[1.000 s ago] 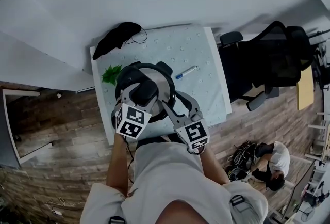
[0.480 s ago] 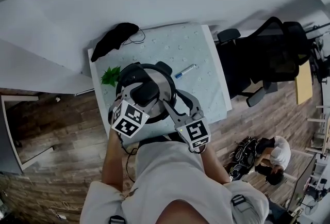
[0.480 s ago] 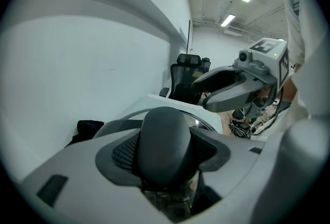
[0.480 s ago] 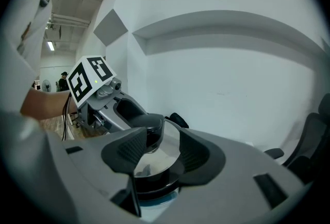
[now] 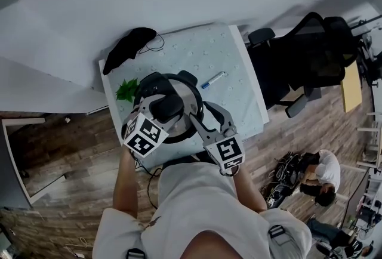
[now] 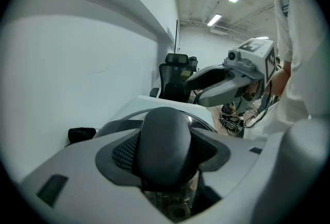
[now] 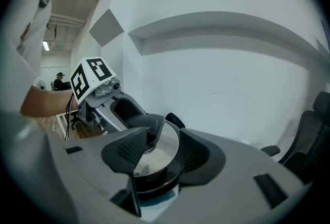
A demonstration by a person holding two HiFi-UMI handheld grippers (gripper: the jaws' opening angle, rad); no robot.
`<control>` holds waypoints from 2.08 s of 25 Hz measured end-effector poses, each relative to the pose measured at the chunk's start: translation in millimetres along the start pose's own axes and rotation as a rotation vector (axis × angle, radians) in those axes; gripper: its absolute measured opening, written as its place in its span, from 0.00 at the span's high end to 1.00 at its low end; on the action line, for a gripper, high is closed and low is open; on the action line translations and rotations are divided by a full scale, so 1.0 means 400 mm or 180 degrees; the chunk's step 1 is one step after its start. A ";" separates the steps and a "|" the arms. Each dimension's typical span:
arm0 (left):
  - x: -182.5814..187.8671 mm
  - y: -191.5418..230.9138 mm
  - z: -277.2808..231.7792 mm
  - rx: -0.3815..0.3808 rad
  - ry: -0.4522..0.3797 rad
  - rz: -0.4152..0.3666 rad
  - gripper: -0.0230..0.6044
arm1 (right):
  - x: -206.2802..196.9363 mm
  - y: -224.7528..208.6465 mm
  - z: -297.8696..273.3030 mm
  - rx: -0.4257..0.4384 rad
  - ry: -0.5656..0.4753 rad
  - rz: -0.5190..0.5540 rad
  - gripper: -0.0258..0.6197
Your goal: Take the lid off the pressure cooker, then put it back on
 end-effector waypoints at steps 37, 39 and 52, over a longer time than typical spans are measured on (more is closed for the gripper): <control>0.151 -0.030 0.035 -0.0195 -0.0173 -0.0378 0.53 | 0.062 -0.068 0.112 -0.0349 -0.0291 0.0040 0.65; 0.172 -0.041 0.019 -0.0192 -0.0166 -0.0405 0.53 | 0.055 -0.085 0.135 -0.0379 -0.0310 0.0025 0.65; 0.317 -0.155 -0.134 -0.0385 -0.0179 -0.0576 0.53 | -0.003 -0.230 0.303 -0.0751 -0.0360 -0.0073 0.65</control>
Point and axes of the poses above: the fingertips, and each gripper's own axes: z backward along the fingers, y to its left, x out of its top, the point moved 2 cm from there along z, backward along the fingers, and after that the axes turned 3 degrees about x, right-handed, at the moved point
